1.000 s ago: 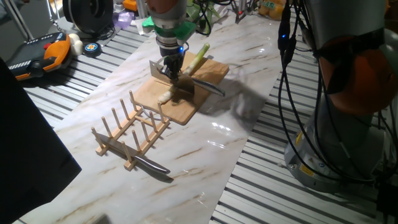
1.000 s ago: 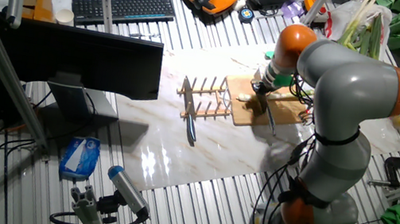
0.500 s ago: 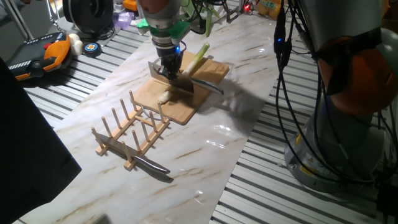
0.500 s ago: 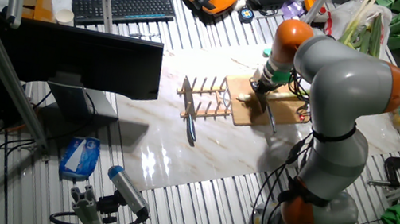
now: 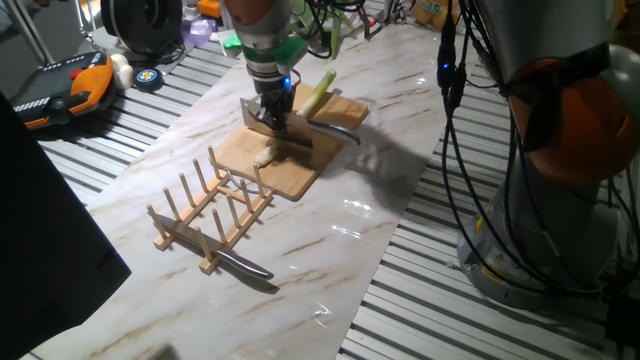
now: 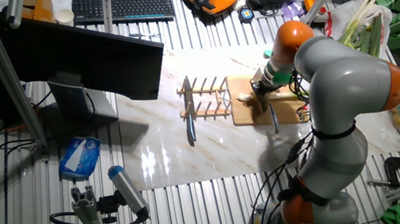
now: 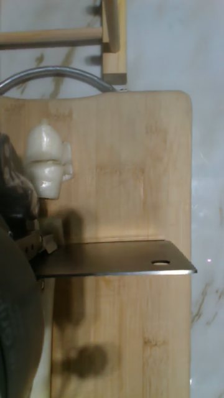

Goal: Chop the scallions

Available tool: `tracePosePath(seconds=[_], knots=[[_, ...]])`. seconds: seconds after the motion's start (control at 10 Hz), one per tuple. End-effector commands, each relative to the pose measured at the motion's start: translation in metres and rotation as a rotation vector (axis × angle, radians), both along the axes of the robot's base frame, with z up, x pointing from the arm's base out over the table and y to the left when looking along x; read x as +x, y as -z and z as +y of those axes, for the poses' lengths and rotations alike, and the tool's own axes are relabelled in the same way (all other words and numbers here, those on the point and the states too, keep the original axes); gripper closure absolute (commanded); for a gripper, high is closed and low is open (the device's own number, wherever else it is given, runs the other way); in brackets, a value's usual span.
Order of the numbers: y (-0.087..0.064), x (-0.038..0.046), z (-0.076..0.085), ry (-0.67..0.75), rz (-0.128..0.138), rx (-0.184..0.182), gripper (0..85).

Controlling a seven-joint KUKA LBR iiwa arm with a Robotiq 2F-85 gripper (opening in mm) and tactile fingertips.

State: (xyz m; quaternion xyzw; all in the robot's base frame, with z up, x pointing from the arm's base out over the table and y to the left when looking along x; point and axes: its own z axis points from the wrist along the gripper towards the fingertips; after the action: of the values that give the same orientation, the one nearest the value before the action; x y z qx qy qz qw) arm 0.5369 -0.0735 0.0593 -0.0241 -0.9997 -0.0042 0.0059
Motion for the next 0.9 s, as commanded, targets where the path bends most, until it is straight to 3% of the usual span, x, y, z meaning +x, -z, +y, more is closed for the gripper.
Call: tracePosePath(seconds=[0.0,0.2,0.4,0.8], knots=[[-0.004,0.0027,0.002,-0.001,-0.004,-0.002,74.0],[-0.011,0.0042,0.007,0.01,-0.01,-0.015,59.7],[-0.023,0.0074,0.014,0.01,-0.006,-0.027,52.0],[-0.028,0.0091,0.014,0.01,-0.003,-0.033,50.7]])
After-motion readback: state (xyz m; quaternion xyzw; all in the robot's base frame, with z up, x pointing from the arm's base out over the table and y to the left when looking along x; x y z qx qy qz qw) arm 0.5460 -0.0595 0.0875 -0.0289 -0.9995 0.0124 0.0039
